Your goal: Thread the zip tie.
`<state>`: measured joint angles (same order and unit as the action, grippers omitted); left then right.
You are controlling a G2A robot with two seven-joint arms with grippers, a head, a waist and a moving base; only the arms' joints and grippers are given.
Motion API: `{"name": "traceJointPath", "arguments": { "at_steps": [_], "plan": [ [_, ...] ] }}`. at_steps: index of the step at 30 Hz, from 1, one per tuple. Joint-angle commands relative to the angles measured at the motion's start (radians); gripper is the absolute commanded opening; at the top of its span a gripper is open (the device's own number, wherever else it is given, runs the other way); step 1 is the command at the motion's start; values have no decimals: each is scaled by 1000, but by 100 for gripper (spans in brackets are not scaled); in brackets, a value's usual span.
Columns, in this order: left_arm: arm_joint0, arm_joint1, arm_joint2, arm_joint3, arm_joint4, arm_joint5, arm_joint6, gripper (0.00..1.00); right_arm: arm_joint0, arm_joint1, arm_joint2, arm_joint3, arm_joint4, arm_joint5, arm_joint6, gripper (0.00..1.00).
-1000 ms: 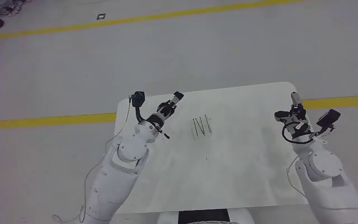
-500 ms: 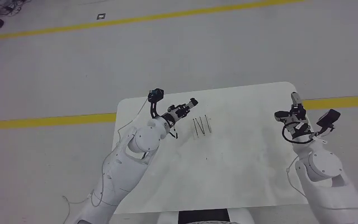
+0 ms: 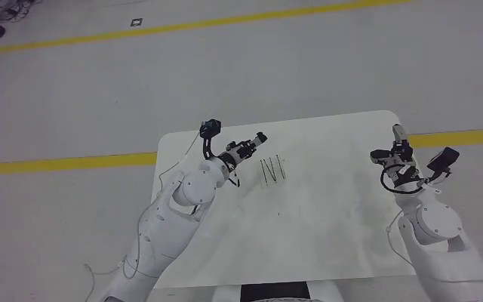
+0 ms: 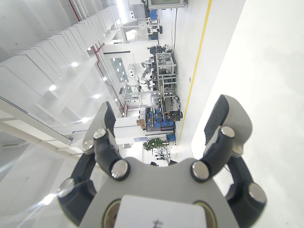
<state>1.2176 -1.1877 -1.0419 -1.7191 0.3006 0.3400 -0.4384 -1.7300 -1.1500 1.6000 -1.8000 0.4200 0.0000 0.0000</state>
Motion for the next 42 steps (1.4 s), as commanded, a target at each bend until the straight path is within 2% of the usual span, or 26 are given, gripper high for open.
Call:
{"name": "traceJointPath", "arguments": {
  "at_steps": [1,13,17,20,21,23,26,28,29,42],
  "plan": [
    [0,0,0,0,0,0,0,100,0,0,0,0,0,0,0,100],
    [0,0,0,0,0,0,0,100,0,0,0,0,0,0,0,100],
    [-28,0,33,2,102,0,-40,100,0,0,0,0,0,0,0,100],
    [-53,-8,78,3,180,0,-91,100,0,0,0,0,0,0,0,100],
    [-61,-12,87,11,183,0,-110,100,0,0,0,0,0,0,0,100],
    [-90,-23,121,36,269,0,-159,100,0,0,0,0,0,0,0,100],
    [-115,-51,146,78,333,0,-228,100,0,0,0,0,0,0,0,100],
    [-118,-76,146,97,350,0,-253,100,0,0,0,0,0,0,0,100],
    [-118,-79,146,100,357,0,-256,100,0,0,0,0,0,0,0,100],
    [-118,-79,146,100,357,0,-256,100,0,0,0,0,0,0,0,100]
  ]
}}
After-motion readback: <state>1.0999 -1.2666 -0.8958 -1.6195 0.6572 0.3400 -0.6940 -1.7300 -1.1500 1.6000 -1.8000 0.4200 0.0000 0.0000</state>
